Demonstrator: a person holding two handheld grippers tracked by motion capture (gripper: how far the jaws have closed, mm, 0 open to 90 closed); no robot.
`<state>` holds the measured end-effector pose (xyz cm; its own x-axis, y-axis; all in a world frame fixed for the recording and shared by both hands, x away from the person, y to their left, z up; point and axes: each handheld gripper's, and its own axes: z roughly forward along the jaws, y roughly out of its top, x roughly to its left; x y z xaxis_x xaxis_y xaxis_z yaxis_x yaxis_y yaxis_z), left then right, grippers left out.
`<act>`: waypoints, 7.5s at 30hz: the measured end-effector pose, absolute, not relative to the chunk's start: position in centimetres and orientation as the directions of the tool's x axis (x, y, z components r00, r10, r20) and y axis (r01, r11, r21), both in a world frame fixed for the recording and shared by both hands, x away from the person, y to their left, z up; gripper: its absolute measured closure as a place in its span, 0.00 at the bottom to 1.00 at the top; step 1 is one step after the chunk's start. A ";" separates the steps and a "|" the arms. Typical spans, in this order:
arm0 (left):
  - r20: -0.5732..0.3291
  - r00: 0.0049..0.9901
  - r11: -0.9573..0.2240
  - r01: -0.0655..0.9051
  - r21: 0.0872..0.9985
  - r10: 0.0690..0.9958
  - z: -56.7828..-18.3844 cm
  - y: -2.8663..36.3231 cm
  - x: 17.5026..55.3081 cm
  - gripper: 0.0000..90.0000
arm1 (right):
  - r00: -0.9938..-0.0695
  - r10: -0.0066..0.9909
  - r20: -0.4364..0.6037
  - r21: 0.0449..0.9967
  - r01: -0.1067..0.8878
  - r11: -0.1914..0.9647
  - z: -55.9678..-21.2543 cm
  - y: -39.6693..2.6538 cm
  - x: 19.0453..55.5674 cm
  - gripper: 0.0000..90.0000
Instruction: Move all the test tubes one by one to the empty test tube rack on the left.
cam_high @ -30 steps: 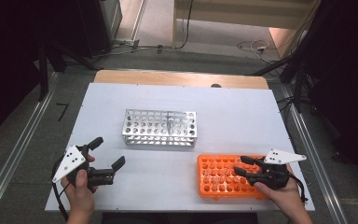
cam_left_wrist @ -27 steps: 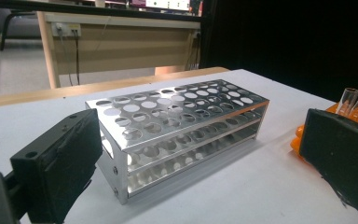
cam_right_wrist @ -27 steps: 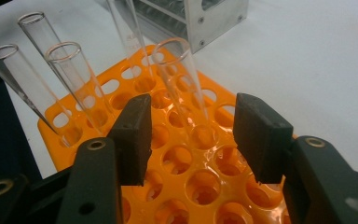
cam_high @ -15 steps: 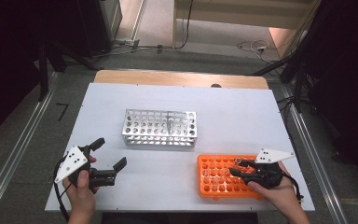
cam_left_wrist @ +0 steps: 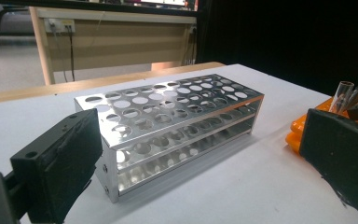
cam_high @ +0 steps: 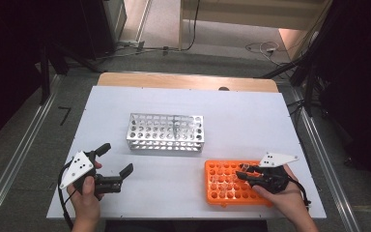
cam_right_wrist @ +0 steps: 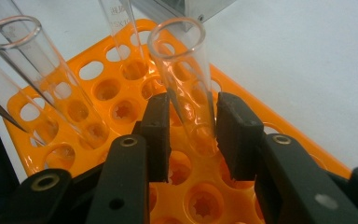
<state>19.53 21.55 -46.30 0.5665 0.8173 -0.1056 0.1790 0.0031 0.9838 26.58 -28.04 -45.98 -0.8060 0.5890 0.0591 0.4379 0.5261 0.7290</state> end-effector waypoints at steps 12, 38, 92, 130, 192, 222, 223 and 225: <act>-0.106 0.563 -0.001 0.185 0.983 0.820 -46.4 21.5 19.6 0.00 | -0.792 0.610 -0.005 0.732 0.413 0.542 -46.0 -27.4 26.3 0.77; -0.093 0.553 -0.012 0.184 0.983 0.828 -46.2 21.5 19.4 0.00 | -0.777 0.628 0.036 0.778 0.417 0.471 -45.0 -28.1 26.4 0.82; -0.147 0.741 -0.039 0.227 0.973 0.655 -39.5 12.6 25.2 0.01 | -0.807 0.590 0.019 0.862 0.313 0.400 -37.6 -23.9 30.2 0.82; -0.193 0.831 -0.062 0.262 0.963 0.522 -38.0 7.7 25.0 0.56 | -0.905 0.424 0.043 0.838 0.263 0.477 -39.5 -16.8 28.5 0.82; -0.170 0.791 -0.032 0.232 0.972 0.588 -37.5 6.7 27.4 0.84 | -0.892 0.445 0.082 0.884 0.271 0.380 -38.1 -20.4 28.3 0.00; -0.175 0.669 0.014 0.239 0.971 0.723 -39.5 5.2 36.9 0.85 | -0.754 0.645 0.129 0.895 0.368 0.252 -41.4 -33.0 27.2 0.00; -0.179 0.666 0.015 0.244 0.970 0.724 -39.6 5.1 37.1 0.85 | -0.750 0.649 0.130 0.894 0.371 0.250 -41.4 -33.1 27.2 0.00; -0.178 0.655 0.015 0.247 0.969 0.734 -39.9 5.0 37.5 0.85 | -0.750 0.650 0.128 0.896 0.368 0.248 -41.4 -33.1 27.2 0.00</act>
<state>37.49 5.00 -39.90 0.6552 0.7342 -0.1780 0.2467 0.0148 0.9690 27.19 -33.12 -41.40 -0.7495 0.6495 0.1278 0.3680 0.2483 0.8961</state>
